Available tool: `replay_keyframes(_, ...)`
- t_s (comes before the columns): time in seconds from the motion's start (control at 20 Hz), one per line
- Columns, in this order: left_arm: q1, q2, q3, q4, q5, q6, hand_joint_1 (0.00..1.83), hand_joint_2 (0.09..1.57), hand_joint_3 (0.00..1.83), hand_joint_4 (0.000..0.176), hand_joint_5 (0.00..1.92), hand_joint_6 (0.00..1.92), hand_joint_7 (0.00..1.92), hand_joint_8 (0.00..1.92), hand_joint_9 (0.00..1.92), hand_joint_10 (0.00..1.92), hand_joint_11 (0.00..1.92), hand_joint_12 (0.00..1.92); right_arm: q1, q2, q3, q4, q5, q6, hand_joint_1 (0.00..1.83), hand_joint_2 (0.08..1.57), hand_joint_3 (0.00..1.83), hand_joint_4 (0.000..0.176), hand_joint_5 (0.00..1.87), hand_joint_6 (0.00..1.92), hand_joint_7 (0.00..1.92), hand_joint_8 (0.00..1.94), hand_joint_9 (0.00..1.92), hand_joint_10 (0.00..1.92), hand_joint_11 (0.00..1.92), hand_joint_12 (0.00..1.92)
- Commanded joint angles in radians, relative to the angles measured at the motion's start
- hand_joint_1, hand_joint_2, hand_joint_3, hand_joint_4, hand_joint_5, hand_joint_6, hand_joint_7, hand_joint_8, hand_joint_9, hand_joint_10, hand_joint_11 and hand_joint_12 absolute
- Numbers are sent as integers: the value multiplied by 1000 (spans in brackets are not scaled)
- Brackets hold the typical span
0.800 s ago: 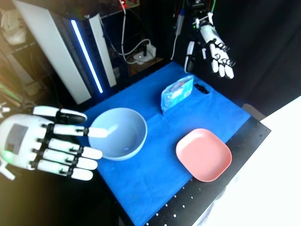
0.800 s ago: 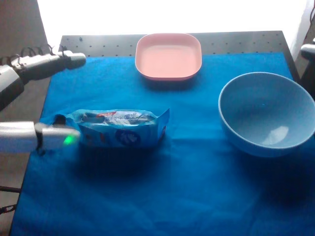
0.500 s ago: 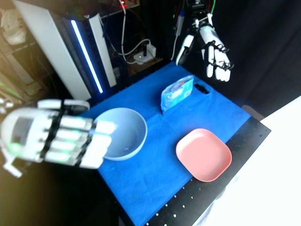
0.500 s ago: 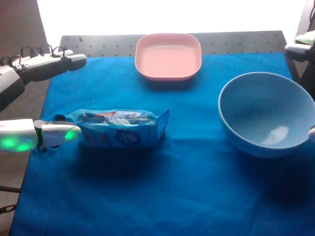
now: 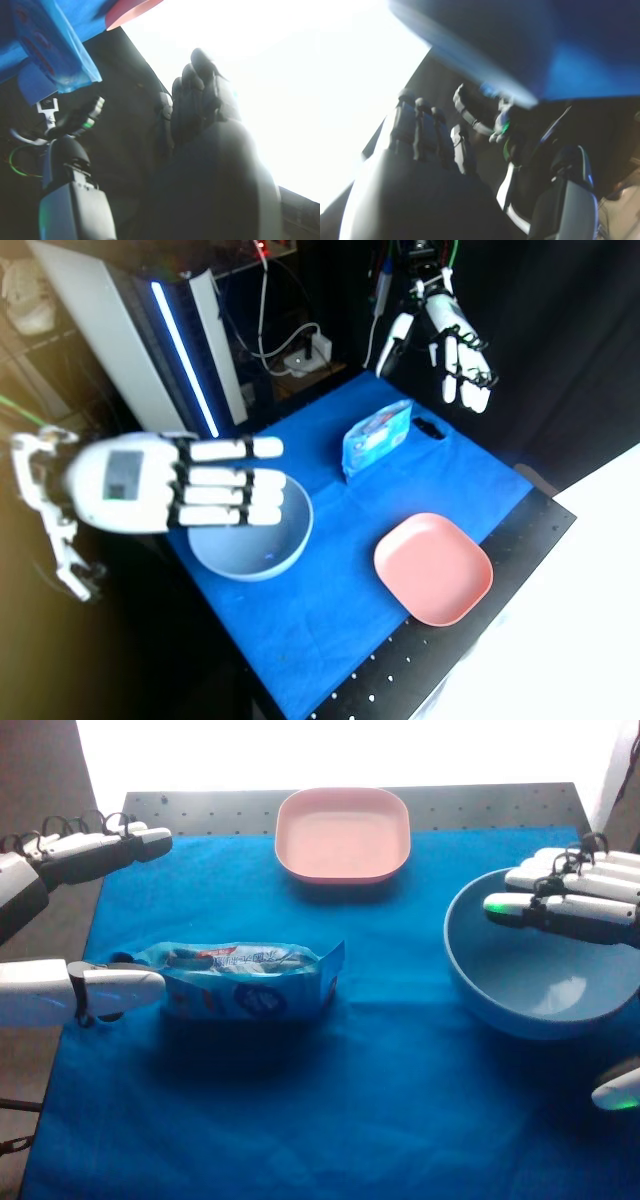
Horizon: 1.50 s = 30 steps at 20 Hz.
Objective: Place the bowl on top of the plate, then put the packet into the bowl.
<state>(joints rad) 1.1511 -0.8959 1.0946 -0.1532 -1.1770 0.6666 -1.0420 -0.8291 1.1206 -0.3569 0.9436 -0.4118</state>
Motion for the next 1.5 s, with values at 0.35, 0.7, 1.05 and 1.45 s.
replay_keyframes(0.35,-7,-13,7,-13,-130,-10,665,971,0,74,324,1,243,0,214,1,0,422,17,-54,51,7,-37,5,524,1061,0,0,373,13,308,14,330,1,147,525)
replay_keyframes(0.7,-7,-13,9,-14,-134,-15,676,965,0,71,331,0,253,4,222,4,0,594,83,-119,104,6,-65,7,1224,1343,3,0,763,9,656,6,736,14,395,606)
replay_keyframes(1.05,-6,-18,10,-15,-140,-19,688,959,0,96,324,0,249,3,195,9,0,157,118,-129,111,7,-64,9,1227,1123,1,0,902,1188,1076,787,1135,85,525,1235)
replay_keyframes(1.45,2,-18,9,-21,-150,-23,690,967,0,91,325,3,280,2,225,6,0,360,144,-129,111,7,-47,9,1109,767,1275,14,726,1918,869,1941,1208,1921,1199,1921)
